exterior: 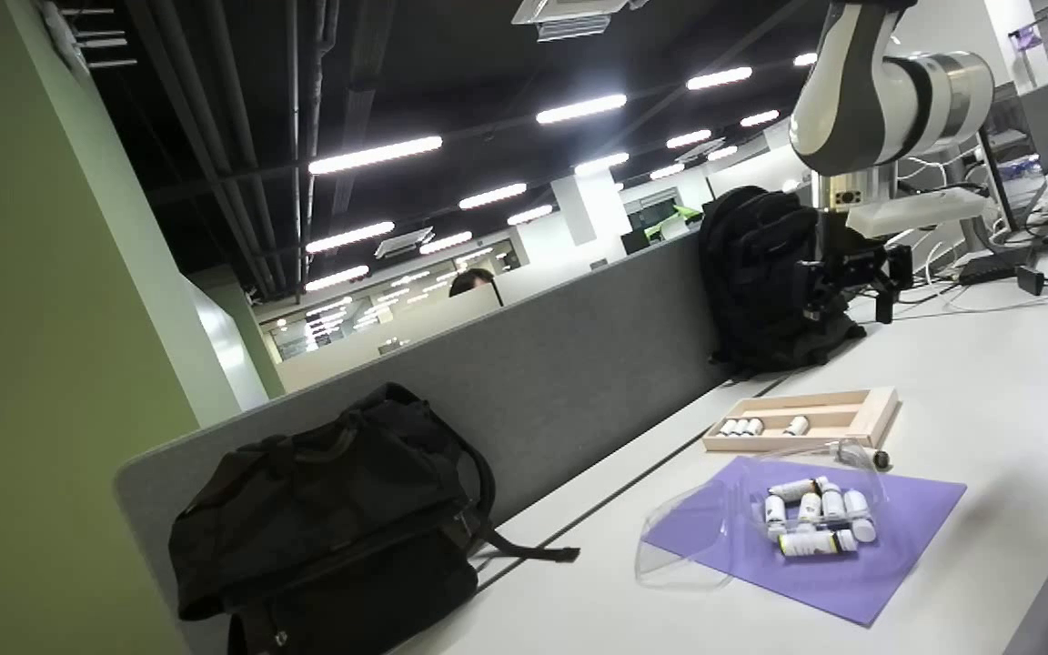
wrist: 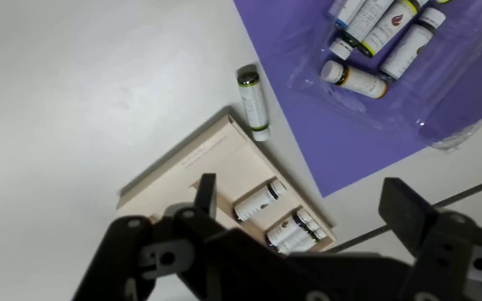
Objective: Pick up the bottle from the table and put it in the tray
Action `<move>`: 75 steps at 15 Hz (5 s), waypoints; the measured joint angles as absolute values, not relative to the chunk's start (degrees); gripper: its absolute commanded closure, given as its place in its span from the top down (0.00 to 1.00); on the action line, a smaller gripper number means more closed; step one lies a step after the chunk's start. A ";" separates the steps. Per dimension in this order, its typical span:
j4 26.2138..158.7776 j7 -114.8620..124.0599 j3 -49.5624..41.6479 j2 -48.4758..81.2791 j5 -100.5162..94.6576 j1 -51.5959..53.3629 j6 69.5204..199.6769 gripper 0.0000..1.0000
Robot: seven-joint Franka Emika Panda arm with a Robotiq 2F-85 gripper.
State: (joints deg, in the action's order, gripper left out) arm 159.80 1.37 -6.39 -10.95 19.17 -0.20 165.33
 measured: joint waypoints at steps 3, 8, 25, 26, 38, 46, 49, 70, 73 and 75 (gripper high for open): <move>159.33 0.60 -7.36 -5.75 22.44 0.04 166.03 1.00; 158.79 0.65 -7.36 -4.05 22.61 0.05 166.24 1.00; 145.68 11.33 -17.35 13.95 -12.01 3.87 167.77 1.00; 144.48 12.84 -18.47 14.44 -13.35 4.81 167.10 1.00; 144.62 24.31 -18.85 19.53 -14.29 12.15 164.44 1.00; 147.35 19.02 -7.17 20.43 3.83 4.16 172.07 1.00; 147.56 12.50 4.81 20.44 15.70 -6.40 173.07 1.00; 145.72 4.68 -1.46 22.62 7.56 -4.10 172.70 1.00; 144.63 3.95 -1.55 24.55 6.69 -3.82 174.57 0.73; 144.01 3.81 -1.03 26.05 6.78 -3.99 176.49 0.66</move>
State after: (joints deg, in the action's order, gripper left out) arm 144.01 3.81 -1.03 26.05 6.78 -3.99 176.49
